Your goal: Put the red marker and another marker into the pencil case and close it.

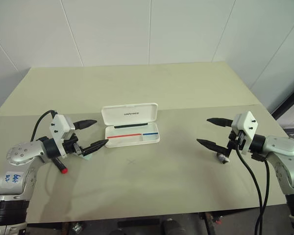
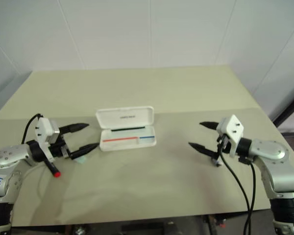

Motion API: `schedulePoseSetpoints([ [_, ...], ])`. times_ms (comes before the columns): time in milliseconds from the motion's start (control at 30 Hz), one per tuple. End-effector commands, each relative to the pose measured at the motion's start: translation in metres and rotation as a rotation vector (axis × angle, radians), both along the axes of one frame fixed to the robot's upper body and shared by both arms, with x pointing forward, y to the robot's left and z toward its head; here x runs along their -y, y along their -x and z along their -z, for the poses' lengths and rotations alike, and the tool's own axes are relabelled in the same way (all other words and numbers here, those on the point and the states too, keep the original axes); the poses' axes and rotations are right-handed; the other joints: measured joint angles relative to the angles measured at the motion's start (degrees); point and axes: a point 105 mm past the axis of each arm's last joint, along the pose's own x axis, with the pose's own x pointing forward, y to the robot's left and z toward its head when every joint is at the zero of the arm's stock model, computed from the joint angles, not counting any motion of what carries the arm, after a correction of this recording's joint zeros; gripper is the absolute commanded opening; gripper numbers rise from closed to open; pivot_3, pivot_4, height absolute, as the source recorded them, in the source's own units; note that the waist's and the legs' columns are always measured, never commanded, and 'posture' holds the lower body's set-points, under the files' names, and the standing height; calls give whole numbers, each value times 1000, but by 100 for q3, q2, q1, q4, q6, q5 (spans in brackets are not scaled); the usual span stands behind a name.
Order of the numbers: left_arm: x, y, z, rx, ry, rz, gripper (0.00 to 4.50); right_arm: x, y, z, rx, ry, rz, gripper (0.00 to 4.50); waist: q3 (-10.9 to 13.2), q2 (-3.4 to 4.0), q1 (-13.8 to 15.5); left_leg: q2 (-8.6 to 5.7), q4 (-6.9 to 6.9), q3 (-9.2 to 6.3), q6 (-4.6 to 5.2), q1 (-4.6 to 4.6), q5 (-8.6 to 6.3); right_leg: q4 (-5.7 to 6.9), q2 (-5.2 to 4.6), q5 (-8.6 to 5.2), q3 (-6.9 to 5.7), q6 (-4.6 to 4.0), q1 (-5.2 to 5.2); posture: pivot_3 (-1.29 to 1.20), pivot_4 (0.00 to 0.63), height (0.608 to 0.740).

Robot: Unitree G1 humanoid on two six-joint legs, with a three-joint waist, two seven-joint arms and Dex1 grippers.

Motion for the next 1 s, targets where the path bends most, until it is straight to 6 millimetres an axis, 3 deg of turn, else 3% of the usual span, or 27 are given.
schedulePoseSetpoints([
  [33,10,2,-10,52,2,23,4475,-1,-6,-9,57,-5,-4,4500,0,0,2,0,0,0,0,0,0,0,0,0,-1,0,0,0,150,740],
  [467,34,3,-5,16,7,100,4475,-14,-1,-13,54,-16,-53,4500,0,0,4,0,3,-2,-2,1,1,8,2,0,-1,0,0,0,150,740],
  [633,37,0,5,-23,-48,136,3260,-25,1,-14,63,-47,-71,4500,0,0,-7,0,1,-1,-2,3,1,9,3,0,0,-1,0,0,150,740],
  [1000,27,-30,29,-42,-339,141,3260,-66,20,3,-28,-81,-211,4500,0,0,3,-4,3,-3,-8,3,5,10,3,0,-2,-1,1,0,150,740],
])
